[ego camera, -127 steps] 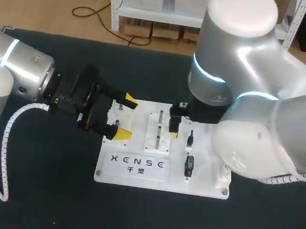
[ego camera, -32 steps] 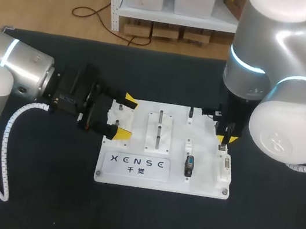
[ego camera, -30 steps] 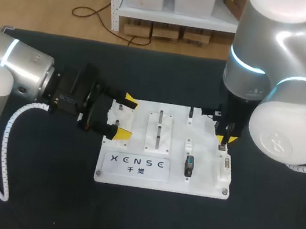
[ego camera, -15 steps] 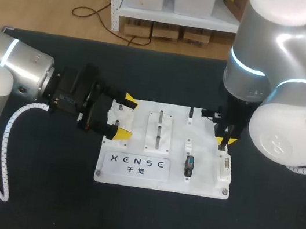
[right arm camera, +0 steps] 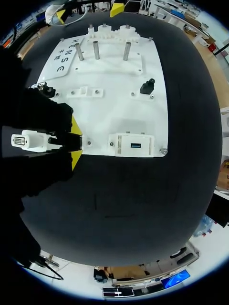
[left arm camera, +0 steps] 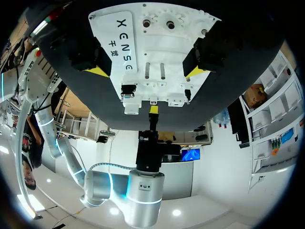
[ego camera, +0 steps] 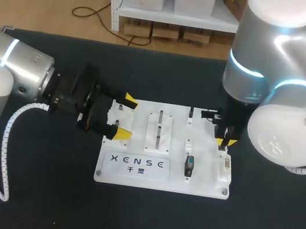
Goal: Insert the Ethernet cable into its matching sockets.
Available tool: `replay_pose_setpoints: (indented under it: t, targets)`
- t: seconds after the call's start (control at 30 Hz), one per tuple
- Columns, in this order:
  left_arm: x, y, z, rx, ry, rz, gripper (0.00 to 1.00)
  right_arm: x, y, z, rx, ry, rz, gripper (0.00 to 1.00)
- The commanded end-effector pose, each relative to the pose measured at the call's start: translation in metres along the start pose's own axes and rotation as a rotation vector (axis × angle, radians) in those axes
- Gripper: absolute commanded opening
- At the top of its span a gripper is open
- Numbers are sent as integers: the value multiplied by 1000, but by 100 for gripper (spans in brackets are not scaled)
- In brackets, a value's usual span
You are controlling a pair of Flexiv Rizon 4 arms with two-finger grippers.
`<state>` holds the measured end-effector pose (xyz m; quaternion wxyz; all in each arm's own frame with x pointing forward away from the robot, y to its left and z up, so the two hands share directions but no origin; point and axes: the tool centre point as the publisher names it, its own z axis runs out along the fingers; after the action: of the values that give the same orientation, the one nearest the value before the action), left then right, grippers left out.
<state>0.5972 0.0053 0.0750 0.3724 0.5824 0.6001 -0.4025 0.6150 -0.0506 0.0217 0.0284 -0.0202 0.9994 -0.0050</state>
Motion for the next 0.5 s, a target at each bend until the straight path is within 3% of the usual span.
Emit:
replay_pose_setpoints:
  t: [0.03,0.43,0.5]
  targets:
    - [1,0,0,-1,-3,2,100,-1,-1,15,2,-3,6,0]
    - [1,0,0,-1,-3,2,100,-3,-3,6,-20,-44,-28,0]
    - [1,0,0,-1,-3,2,100,-3,-1,2,-38,-49,-37,100]
